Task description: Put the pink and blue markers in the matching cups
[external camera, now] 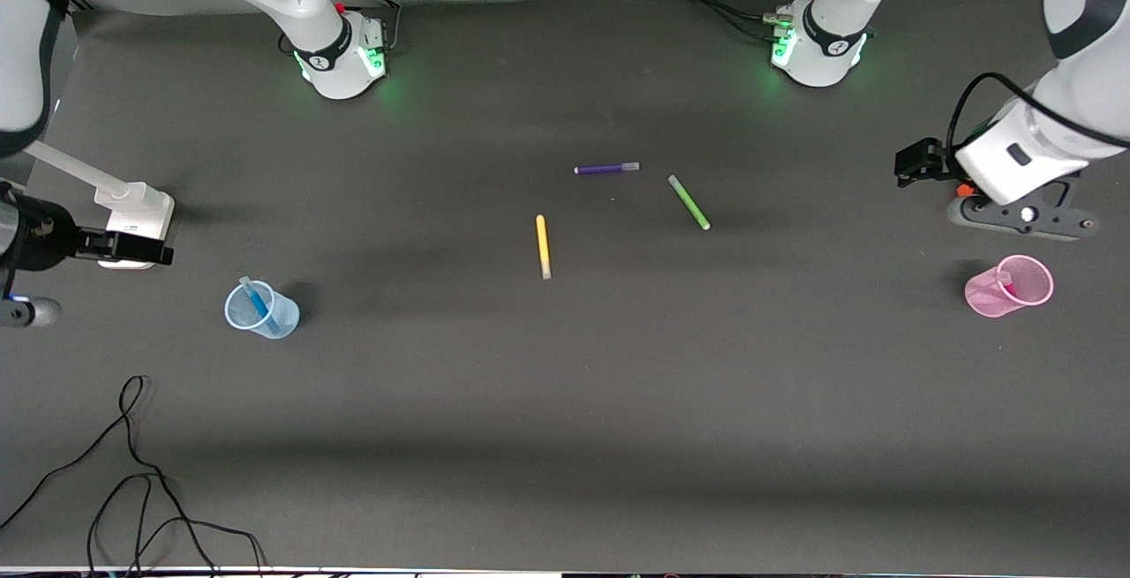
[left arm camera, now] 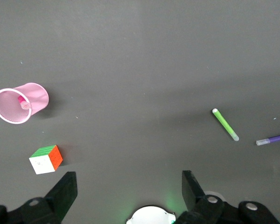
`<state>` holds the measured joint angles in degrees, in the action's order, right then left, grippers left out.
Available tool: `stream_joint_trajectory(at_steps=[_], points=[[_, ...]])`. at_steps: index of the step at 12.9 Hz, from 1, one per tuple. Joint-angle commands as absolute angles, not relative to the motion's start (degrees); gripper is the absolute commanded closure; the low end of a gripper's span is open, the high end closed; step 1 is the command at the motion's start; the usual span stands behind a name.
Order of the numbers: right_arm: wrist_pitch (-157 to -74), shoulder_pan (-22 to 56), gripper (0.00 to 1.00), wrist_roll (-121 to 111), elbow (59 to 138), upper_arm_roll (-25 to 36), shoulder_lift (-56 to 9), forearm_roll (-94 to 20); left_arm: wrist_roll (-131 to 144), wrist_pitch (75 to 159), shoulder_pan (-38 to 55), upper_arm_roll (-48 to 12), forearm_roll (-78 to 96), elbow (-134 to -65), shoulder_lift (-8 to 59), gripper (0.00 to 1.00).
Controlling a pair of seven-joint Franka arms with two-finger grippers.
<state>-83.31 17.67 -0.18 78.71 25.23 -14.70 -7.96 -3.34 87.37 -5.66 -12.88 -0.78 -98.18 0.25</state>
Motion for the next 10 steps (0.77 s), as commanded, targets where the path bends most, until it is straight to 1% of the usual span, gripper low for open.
stream_joint_trajectory(at_steps=[1, 4, 5, 7, 8, 9, 10], points=[[-88.9, 18.7, 0.00, 0.9, 88.8, 25.3, -7.5, -5.8, -2.4, 86.0, -5.7, -13.2, -1.8, -98.4, -0.3, 0.00], [-88.9, 17.7, 0.00, 3.0, 87.8, 24.6, -7.2, -4.8, -2.4, 86.2, -5.7, -13.2, -1.8, -98.4, -0.3, 0.00], [-88.4, 15.2, 0.00, 3.4, 87.1, 22.3, -7.1, -4.2, -2.4, 86.2, -5.8, -13.2, -1.8, -98.4, -0.3, 0.00], [-88.4, 4.8, 0.00, 3.5, 87.8, 10.5, -4.5, -2.5, -3.1, 86.3, -6.1, -13.1, -1.8, -98.4, -0.2, 0.00], [-88.4, 0.6, 0.00, 3.5, 88.8, 5.7, -3.3, -1.9, -3.5, 86.9, -5.7, -12.0, -1.7, -98.8, -0.8, 0.00], [-89.0, -2.2, 0.00, 3.5, 90.1, 3.5, -2.3, -1.9, -2.7, 86.1, -4.8, -12.3, -1.9, -98.4, -0.6, 0.00], [-89.8, -2.9, 0.00, 3.5, 91.4, 2.9, -1.5, -1.9, -2.7, 86.2, -4.3, -12.0, -2.0, -98.4, -0.6, 0.00]])
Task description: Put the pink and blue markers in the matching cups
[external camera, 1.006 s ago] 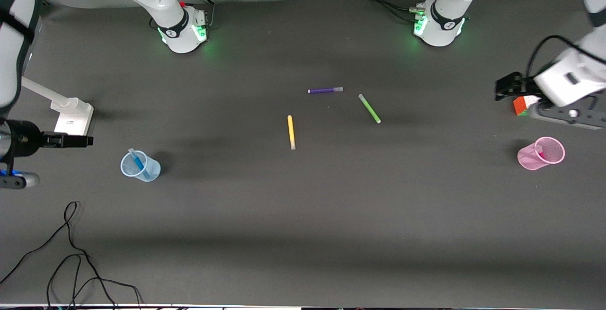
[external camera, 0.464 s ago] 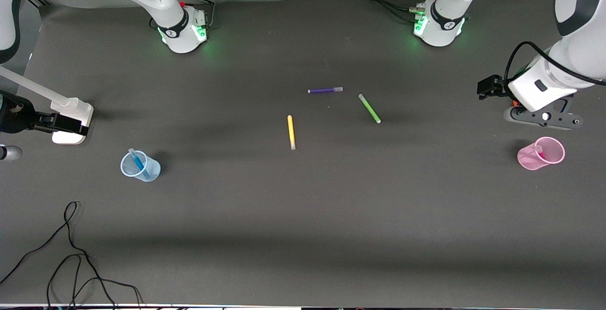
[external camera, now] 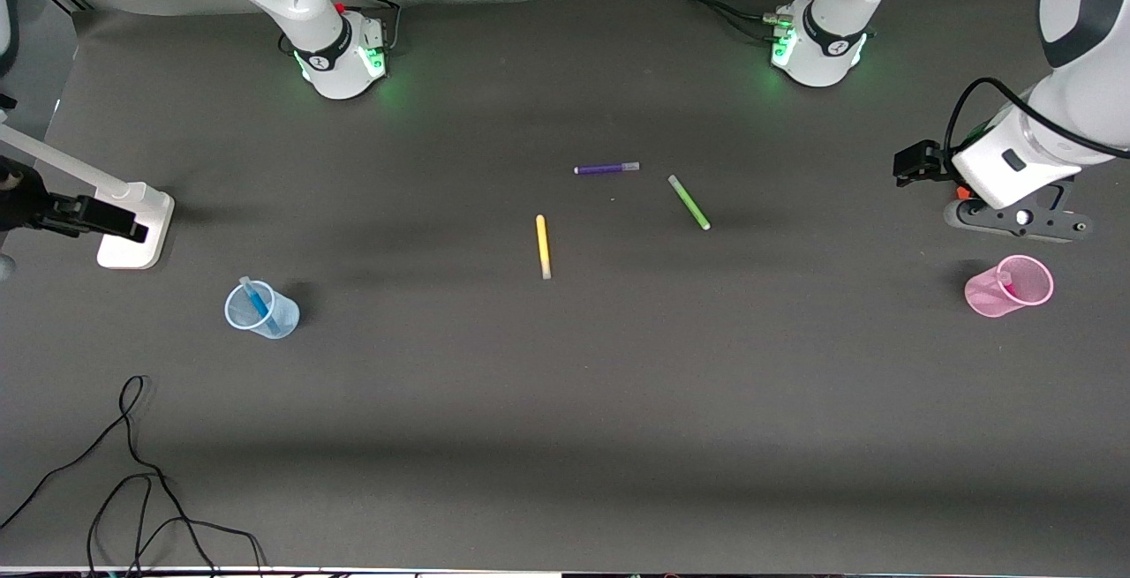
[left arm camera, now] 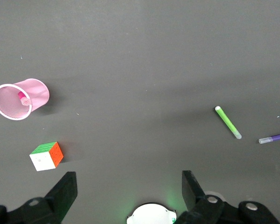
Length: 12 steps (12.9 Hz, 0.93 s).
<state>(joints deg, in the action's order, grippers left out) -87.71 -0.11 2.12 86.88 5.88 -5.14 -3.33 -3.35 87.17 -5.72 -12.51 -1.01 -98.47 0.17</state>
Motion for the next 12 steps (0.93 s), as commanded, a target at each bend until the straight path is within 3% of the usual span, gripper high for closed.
stream_joint_trajectory(at_steps=[1, 6, 12], points=[[-90.2, -2.9, 0.00, 3.5, 92.5, 2.9, -0.9, -1.9, -3.0, 86.0, -3.3, -11.0, -1.9, -98.4, -0.8, 0.00], [-90.4, -2.4, 0.00, 3.6, 92.7, 3.3, -0.9, -1.8, -3.8, 91.4, 5.2, -2.4, -2.5, -98.4, -1.5, 0.00], [-90.1, -2.4, 0.00, 3.6, 92.8, 3.4, -1.0, -1.8, -7.8, 93.4, 4.0, -1.8, -2.1, -97.8, 0.3, 0.00]])
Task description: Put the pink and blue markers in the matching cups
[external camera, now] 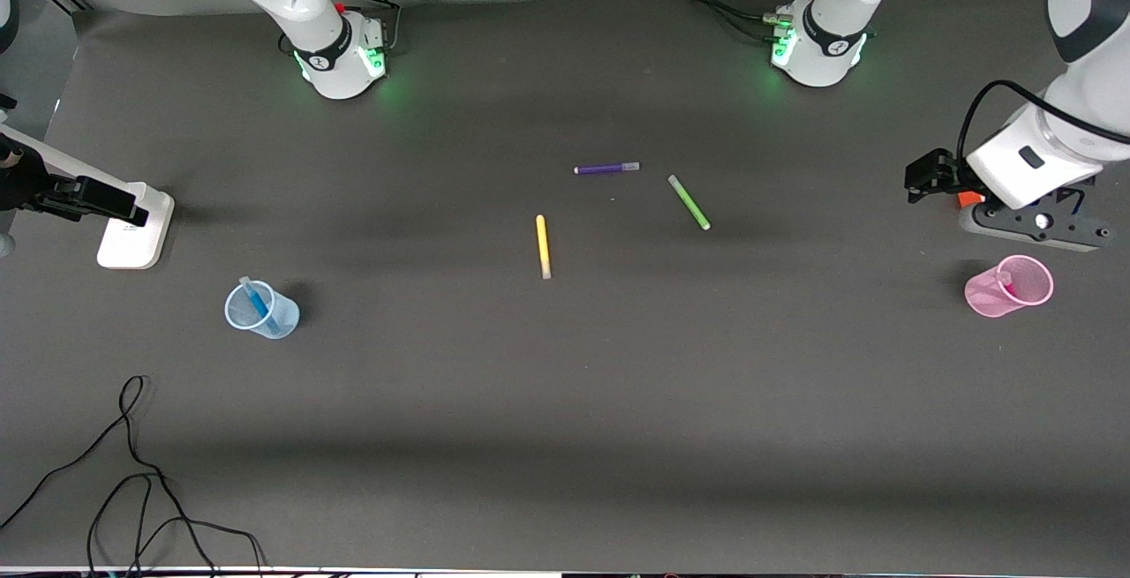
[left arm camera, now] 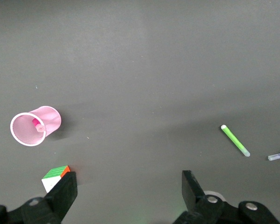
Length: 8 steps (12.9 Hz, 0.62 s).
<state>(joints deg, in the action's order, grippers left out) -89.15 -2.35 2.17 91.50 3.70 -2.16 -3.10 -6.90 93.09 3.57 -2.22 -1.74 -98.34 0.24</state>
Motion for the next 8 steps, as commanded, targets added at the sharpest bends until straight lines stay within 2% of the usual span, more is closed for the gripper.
stream_joint_trajectory(at_steps=[1, 8], points=[[-90.1, -2.4, 0.00, 3.5, 92.7, 3.4, -1.1, -0.9, -7.8, 93.3, 4.0, -1.8, -2.0, -97.7, 0.3, 0.00], [-90.2, -2.3, 0.00, 2.7, 92.9, 3.4, -0.8, 1.3, -9.4, 92.9, 3.1, -2.0, -1.8, -96.9, 1.1, 0.00]])
